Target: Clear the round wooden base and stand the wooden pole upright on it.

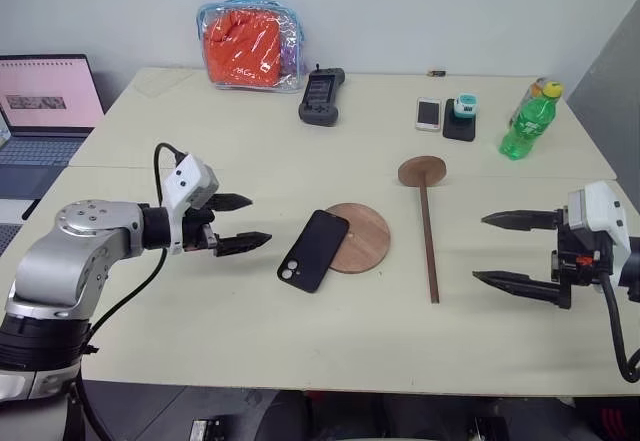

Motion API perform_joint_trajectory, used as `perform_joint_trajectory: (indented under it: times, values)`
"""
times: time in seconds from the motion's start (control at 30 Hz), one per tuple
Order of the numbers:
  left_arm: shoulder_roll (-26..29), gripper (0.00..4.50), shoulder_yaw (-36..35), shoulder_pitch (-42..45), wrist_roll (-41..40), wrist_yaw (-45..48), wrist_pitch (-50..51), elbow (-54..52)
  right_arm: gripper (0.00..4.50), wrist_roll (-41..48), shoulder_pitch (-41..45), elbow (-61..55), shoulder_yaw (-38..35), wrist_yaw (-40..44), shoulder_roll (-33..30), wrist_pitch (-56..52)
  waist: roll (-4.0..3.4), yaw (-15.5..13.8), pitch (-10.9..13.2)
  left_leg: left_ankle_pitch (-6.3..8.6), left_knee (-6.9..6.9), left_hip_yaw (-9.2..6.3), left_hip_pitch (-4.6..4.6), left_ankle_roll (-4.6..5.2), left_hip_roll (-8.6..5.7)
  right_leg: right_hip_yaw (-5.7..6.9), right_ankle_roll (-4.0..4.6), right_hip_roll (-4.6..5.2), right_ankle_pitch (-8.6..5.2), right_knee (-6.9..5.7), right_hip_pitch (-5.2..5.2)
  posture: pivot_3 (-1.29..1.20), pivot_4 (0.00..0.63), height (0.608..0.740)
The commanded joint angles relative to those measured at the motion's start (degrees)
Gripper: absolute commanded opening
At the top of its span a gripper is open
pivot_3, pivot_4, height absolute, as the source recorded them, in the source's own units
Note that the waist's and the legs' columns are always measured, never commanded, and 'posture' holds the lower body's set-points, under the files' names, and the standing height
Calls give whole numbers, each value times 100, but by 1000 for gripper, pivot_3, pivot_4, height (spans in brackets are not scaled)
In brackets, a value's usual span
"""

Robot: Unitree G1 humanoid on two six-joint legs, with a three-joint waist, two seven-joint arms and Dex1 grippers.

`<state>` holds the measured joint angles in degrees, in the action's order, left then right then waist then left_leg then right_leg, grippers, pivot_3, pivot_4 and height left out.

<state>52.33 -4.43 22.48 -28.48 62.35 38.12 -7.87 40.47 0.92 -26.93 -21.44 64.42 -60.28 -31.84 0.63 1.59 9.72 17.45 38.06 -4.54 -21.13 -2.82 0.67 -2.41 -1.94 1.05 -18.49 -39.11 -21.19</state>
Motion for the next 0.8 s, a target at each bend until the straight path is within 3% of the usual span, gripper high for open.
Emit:
perform_joint_trajectory:
  times: [0.03, 0.33, 0.53, 0.8]
  values:
    - [67, 4500, -116, 103, 10, -3, -103, -101, 4472, 54, -27, -169, -276, -4, -20, 20, 0, 0, 0, 0, 0, 0, 0, 0, 0, 0, 0, 0, 0, 0, 0, 0, 150, 740]
    - [45, 4500, -138, 295, 15, -80, 6, 71, 4472, 34, -100, -173, -367, -72, 15, 28, 0, 0, 0, 0, 1, 1, -1, 0, -2, 0, 0, -1, 0, 0, 0, 0, 150, 740]
    - [42, 4500, 43, 348, 471, -207, -395, 324, 4472, 40, -192, -196, -486, -108, 31, 11, 0, -1, 0, 0, 1, 0, -1, 0, -1, 0, 0, -1, 0, 0, 0, 0, 150, 740]
    - [-318, 4500, 496, 753, 669, -454, -56, 504, 4472, 170, -182, -497, -546, -487, 148, -151, 1, -7, 0, 0, 4, -1, -6, 0, -5, 3, 0, -3, 0, 0, 0, 0, 150, 740]
